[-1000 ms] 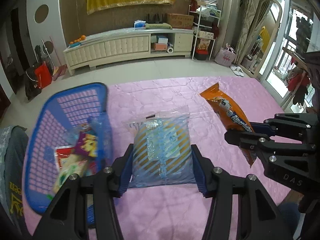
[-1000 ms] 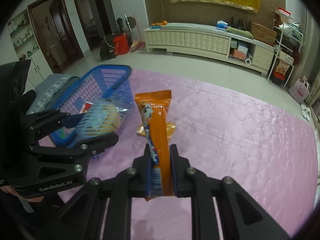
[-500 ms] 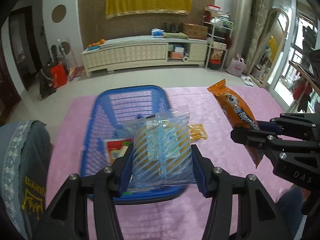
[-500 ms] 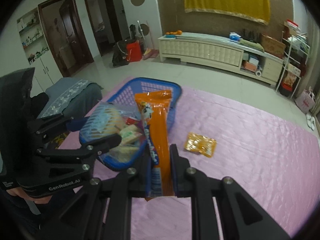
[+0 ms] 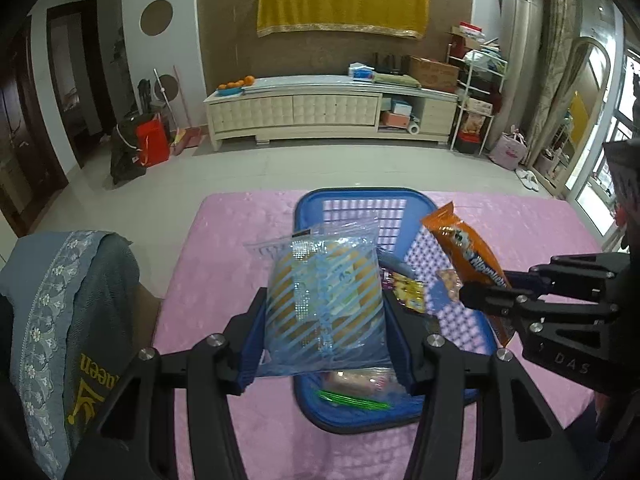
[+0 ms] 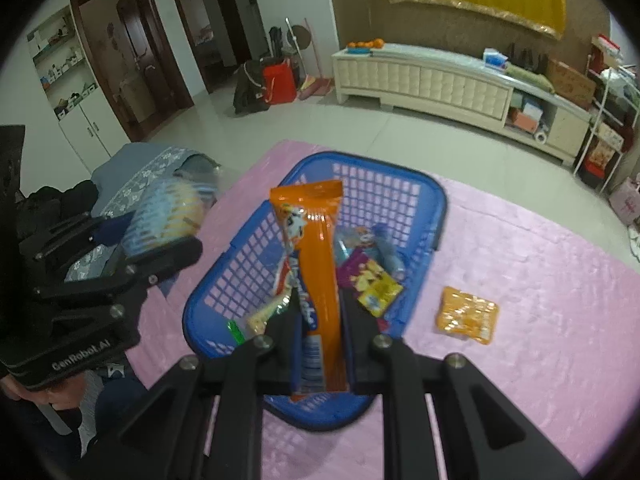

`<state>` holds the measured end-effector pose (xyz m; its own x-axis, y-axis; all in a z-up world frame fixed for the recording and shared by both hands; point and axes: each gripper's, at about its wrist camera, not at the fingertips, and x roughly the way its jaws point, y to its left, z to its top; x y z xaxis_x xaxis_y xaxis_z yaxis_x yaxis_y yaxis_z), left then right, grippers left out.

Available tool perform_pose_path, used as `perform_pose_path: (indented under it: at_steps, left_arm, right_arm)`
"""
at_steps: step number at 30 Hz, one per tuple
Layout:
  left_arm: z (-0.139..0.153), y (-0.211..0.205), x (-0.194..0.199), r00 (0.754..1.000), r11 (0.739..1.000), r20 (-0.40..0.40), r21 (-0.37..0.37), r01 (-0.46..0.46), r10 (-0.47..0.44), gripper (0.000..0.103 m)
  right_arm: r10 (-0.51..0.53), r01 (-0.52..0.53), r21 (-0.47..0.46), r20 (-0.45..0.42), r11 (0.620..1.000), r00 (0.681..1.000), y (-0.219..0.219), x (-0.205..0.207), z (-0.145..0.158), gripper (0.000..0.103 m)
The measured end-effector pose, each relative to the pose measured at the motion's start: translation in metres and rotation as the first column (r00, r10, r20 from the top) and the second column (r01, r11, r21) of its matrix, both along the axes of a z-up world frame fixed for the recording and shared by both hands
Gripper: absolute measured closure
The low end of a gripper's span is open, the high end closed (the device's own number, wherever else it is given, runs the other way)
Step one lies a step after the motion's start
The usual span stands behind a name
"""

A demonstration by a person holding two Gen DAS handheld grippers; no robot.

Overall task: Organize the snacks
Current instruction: 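Carry the cracker sandwich and orange stick pack over the blue basket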

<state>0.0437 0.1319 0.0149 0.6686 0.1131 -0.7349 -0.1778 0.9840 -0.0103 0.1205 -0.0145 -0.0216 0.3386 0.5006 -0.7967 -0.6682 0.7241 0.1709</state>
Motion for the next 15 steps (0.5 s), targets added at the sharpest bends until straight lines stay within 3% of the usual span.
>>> perform_pose_path:
  at_steps: [15]
  left_arm:
    - [-0.038,0.040,0.034,0.998,0.999,-0.054,-0.051,-0.019,0.016,0.052]
  right_arm:
    - [-0.044,0.036,-0.077,-0.098,0.996,0.994,0.061,0.049,-0.045,0.083]
